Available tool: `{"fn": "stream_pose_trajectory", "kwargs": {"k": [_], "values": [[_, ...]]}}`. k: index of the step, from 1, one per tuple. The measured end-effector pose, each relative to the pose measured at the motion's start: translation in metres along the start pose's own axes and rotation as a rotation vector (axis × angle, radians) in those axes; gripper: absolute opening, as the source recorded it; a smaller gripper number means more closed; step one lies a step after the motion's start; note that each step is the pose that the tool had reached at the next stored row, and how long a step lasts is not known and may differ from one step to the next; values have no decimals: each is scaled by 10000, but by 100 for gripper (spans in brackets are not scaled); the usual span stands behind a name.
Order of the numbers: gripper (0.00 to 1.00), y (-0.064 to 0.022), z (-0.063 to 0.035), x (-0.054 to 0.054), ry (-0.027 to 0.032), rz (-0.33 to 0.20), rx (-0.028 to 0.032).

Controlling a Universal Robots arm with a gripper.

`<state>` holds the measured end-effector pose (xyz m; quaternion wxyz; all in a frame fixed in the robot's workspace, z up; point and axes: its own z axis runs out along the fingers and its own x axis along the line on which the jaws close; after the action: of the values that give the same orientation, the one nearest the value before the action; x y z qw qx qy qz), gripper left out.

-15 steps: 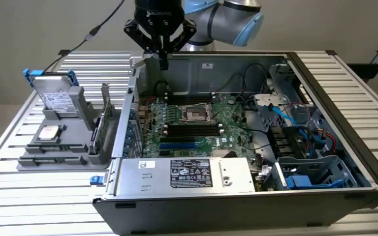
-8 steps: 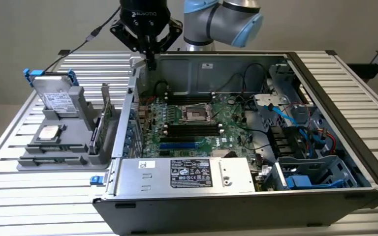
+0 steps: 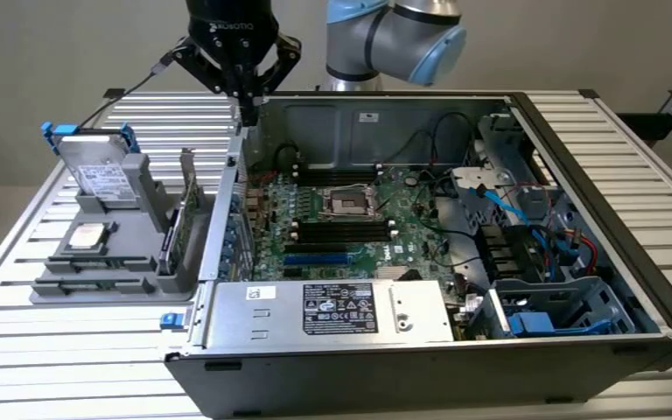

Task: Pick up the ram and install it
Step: 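Reach for the ram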

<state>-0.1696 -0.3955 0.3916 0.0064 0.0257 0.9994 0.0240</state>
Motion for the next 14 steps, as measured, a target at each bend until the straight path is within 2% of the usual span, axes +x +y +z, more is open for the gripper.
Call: {"fn": "stream_pose_trajectory", "kwargs": {"k": [14], "values": [[10, 21, 51, 579, 6, -147, -2]]}}
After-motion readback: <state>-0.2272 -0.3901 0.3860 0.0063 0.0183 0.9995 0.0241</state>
